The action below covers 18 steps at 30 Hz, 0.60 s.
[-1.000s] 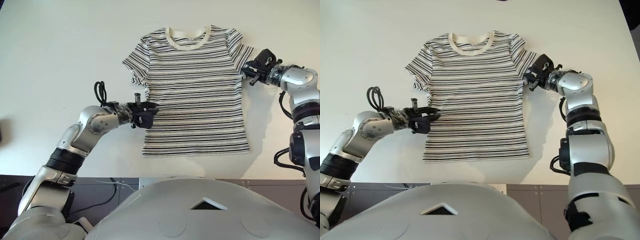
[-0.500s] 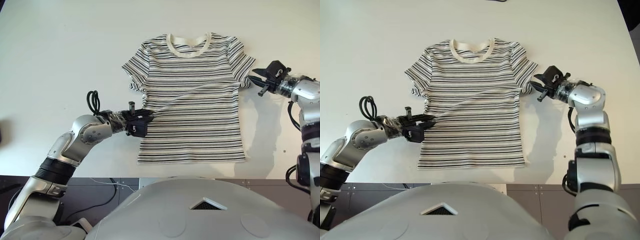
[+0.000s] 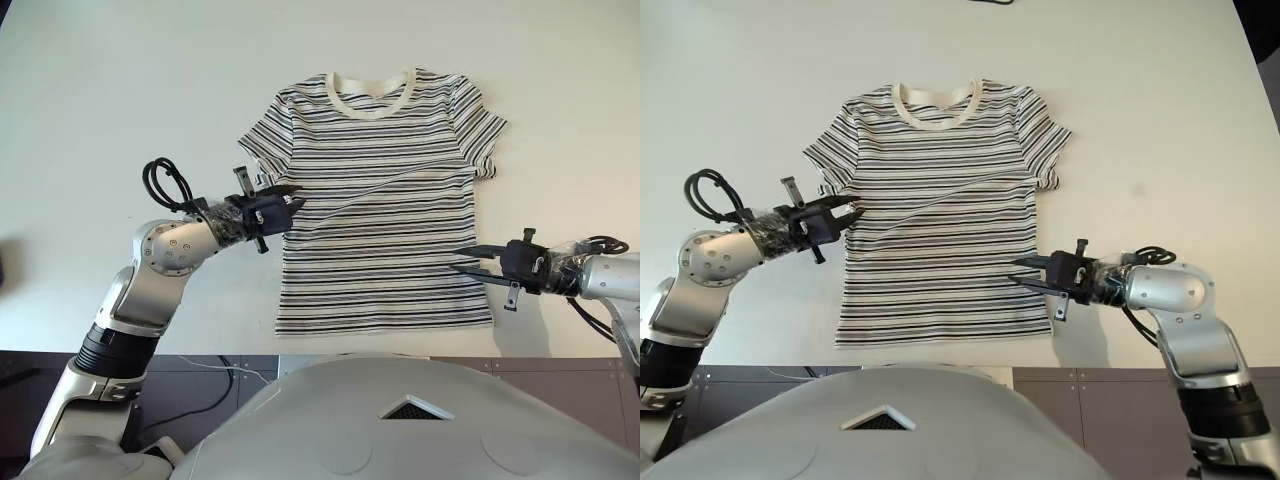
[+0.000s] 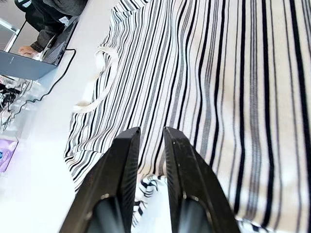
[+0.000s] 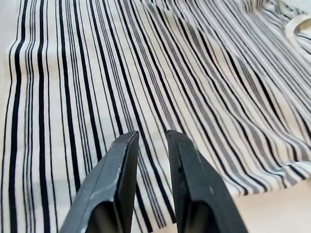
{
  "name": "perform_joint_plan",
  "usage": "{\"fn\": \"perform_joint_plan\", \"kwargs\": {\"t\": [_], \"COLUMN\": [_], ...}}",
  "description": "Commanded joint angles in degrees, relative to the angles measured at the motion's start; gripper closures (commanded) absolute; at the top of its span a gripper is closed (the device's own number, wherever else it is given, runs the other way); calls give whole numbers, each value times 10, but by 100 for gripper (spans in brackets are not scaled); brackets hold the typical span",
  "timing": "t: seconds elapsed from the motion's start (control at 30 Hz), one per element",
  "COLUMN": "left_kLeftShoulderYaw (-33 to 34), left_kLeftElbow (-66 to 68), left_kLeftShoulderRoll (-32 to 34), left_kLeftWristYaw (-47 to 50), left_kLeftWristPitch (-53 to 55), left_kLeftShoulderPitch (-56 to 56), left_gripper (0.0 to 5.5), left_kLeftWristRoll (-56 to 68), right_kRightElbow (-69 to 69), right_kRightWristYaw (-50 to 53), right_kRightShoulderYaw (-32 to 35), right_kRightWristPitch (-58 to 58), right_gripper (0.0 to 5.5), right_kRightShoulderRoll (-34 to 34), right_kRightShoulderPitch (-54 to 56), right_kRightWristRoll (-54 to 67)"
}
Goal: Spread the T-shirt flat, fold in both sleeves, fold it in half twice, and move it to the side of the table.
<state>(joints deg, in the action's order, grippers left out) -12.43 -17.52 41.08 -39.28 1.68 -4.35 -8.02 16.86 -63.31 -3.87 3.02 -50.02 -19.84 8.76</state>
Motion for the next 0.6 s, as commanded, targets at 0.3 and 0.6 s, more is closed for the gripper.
{"fn": "perform_joint_plan", "kwargs": {"t": [0.3,0.6], "left_kLeftShoulderYaw": [134,250], "left_kLeftElbow": [28,164], "left_kLeftShoulderRoll": [-91,-167], "left_kLeftWristYaw": [86,150], "left_kLeftWristPitch": [262,483], "left_kLeftShoulderPitch": [114,176], "left_gripper": [462,462], "left_kLeftWristRoll": [90,202], "right_kRightElbow": [40,15], "right_kRightWristYaw": [-26,90], "right_kRightShoulderYaw": [-6,108], "right_kRightWristPitch": [-16,-194], "right_gripper": [444,444], "right_kRightShoulderRoll": [-69,40], "right_kRightShoulderPitch": [-66,200], "right_kRightWristRoll": [-26,192]}}
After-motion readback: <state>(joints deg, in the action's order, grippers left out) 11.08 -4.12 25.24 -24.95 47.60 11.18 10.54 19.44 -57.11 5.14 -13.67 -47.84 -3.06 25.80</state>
